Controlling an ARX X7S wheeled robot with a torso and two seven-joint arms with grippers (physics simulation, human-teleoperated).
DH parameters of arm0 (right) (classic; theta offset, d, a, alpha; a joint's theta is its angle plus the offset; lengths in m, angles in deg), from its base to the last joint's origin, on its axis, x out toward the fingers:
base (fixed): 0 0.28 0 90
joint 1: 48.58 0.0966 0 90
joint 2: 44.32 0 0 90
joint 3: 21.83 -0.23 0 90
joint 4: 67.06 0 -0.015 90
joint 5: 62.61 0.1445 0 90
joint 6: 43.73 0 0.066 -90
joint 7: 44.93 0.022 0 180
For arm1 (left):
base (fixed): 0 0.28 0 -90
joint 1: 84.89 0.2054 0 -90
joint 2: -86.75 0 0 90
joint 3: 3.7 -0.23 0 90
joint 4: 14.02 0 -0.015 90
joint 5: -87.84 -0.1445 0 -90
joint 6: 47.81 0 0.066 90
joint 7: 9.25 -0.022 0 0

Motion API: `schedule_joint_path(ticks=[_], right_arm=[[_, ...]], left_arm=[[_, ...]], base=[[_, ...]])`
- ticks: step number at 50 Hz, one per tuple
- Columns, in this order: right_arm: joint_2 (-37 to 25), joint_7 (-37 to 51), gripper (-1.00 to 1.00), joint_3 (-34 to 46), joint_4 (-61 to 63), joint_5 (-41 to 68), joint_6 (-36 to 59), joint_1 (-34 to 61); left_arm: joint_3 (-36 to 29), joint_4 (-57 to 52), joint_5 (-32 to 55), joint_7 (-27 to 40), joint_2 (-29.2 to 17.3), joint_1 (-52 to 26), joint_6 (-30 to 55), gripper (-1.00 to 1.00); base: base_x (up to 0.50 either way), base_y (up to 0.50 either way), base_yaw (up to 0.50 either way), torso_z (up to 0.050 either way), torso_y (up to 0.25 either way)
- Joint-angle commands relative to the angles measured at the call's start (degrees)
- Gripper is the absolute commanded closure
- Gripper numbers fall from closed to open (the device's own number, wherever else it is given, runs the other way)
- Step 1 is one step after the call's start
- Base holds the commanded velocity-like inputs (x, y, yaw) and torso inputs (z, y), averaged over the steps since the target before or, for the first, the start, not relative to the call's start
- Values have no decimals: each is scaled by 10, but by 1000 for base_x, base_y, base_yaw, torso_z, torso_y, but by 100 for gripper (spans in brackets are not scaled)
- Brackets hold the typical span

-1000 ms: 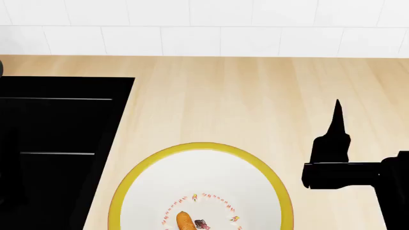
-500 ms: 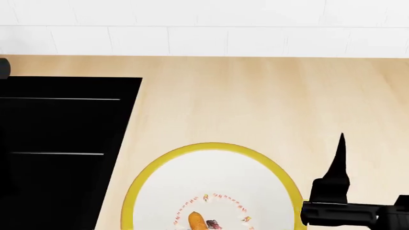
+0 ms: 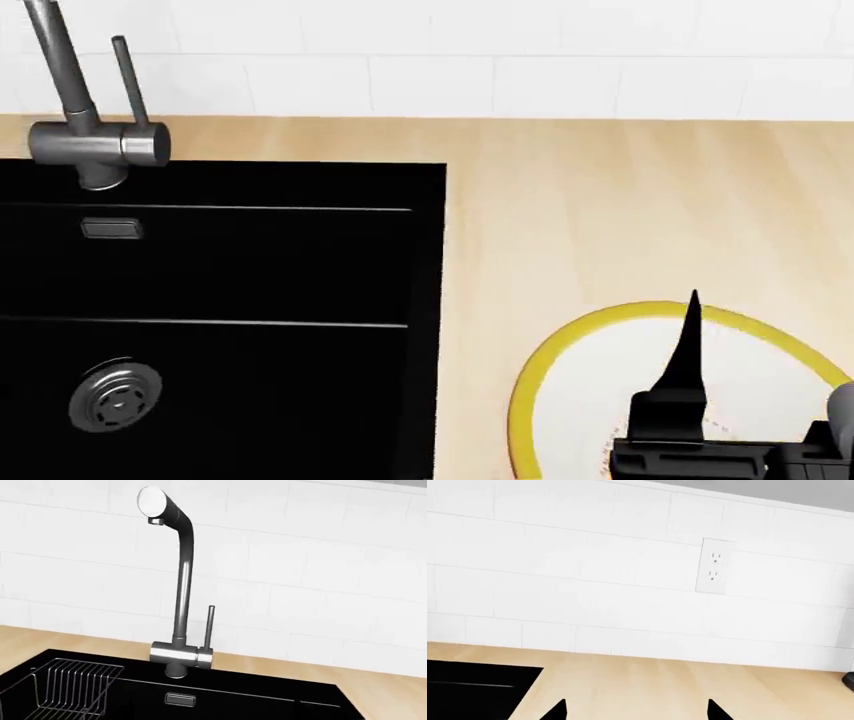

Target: There is a mixed pile of frozen fruits and vegetables on the counter. Locate all the frozen vegetables and place the items in a bowl on the counter. Take all the frozen fruits and defrost them in a running sink.

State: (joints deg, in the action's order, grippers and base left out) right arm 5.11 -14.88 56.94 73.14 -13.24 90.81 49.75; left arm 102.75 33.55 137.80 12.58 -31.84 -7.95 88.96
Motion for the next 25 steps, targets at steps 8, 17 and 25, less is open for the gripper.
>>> schedule_joint_path(ticks=[8, 17, 25], right_arm=[[1, -2, -100, 20, 1, -17, -8, -1], [0, -1, -100, 19, 1, -14, -10, -2], [4, -5, -100, 38, -7, -25, -12, 2]], left_arm=[[0, 1, 3, 5, -5, -1, 0, -100], [-6, 4, -1, 4, -5, -2, -3, -100], [-6, 3, 0, 5, -8, -1, -4, -100]], base=[[0, 500, 0, 0, 0], [0, 500, 0, 0, 0], [0, 500, 0, 0, 0]])
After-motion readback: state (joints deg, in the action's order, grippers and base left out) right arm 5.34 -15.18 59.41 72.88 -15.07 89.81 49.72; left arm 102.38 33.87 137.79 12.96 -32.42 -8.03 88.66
